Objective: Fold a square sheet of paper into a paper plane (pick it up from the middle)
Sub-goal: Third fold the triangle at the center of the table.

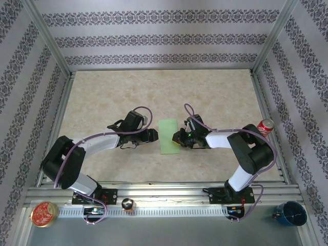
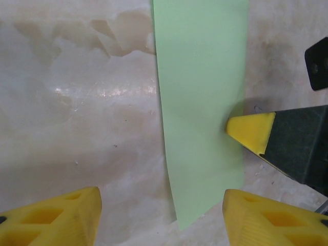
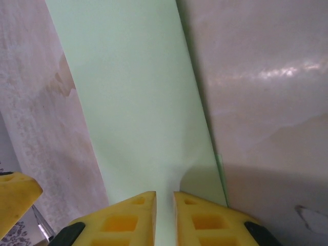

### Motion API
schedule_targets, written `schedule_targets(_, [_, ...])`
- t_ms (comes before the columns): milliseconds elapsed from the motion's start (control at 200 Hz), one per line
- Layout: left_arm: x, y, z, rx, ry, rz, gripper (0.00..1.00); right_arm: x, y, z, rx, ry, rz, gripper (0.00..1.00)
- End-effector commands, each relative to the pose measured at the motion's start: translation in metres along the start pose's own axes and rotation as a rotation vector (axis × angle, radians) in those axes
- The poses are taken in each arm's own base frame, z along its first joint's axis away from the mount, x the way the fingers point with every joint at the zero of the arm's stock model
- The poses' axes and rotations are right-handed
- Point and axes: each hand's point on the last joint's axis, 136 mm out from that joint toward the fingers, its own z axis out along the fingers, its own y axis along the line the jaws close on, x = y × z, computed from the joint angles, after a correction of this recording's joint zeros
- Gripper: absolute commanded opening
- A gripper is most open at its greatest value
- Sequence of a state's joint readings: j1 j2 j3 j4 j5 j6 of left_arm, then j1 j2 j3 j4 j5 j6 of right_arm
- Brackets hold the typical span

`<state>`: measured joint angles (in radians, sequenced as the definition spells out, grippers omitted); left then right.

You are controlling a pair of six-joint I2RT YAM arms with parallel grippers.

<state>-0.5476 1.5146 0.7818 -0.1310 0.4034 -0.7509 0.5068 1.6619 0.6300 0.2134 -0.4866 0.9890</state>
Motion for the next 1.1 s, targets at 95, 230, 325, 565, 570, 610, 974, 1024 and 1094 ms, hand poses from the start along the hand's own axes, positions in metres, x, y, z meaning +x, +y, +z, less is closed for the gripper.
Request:
schedule_targets(95, [-0.015, -0.011, 0.003, 0.047, -0.02, -0.023, 0.62, -0.004, 0.012, -0.02, -0.013, -0.026, -0.039, 0.19])
schedule_targets(230, [-0.014, -0.011, 0.008, 0.058, -0.005, -0.035, 0.62, -0.005, 0.002, -0.019, -0.014, -0.009, -0.028, 0.19])
schedule_targets(325, [-0.011, -0.01, 0.013, 0.061, 0.008, -0.046, 0.61, -0.002, -0.002, -0.012, -0.02, 0.028, -0.018, 0.19])
schedule_targets(565, [-0.01, -0.009, 0.02, 0.068, 0.03, -0.062, 0.61, 0.006, -0.023, 0.003, 0.018, 0.065, 0.027, 0.15])
schedule_targets(570, [-0.009, -0.009, 0.02, 0.067, 0.031, -0.063, 0.61, 0.006, -0.024, 0.003, 0.018, 0.065, 0.026, 0.15])
schedule_targets(610, [-0.009, -0.008, 0.021, 0.066, 0.033, -0.064, 0.61, 0.008, -0.026, 0.004, 0.021, 0.066, 0.032, 0.15])
schedule_targets(974, [-0.008, -0.005, 0.031, 0.061, 0.054, -0.086, 0.61, 0.009, -0.032, 0.005, 0.03, 0.049, 0.067, 0.15])
schedule_targets(1024, [-0.006, -0.004, 0.032, 0.059, 0.06, -0.095, 0.62, 0.01, -0.033, 0.006, 0.029, 0.047, 0.072, 0.15])
schedule_targets(1094, [-0.006, -0.003, 0.034, 0.062, 0.063, -0.108, 0.62, 0.01, -0.033, 0.006, 0.027, 0.042, 0.078, 0.15])
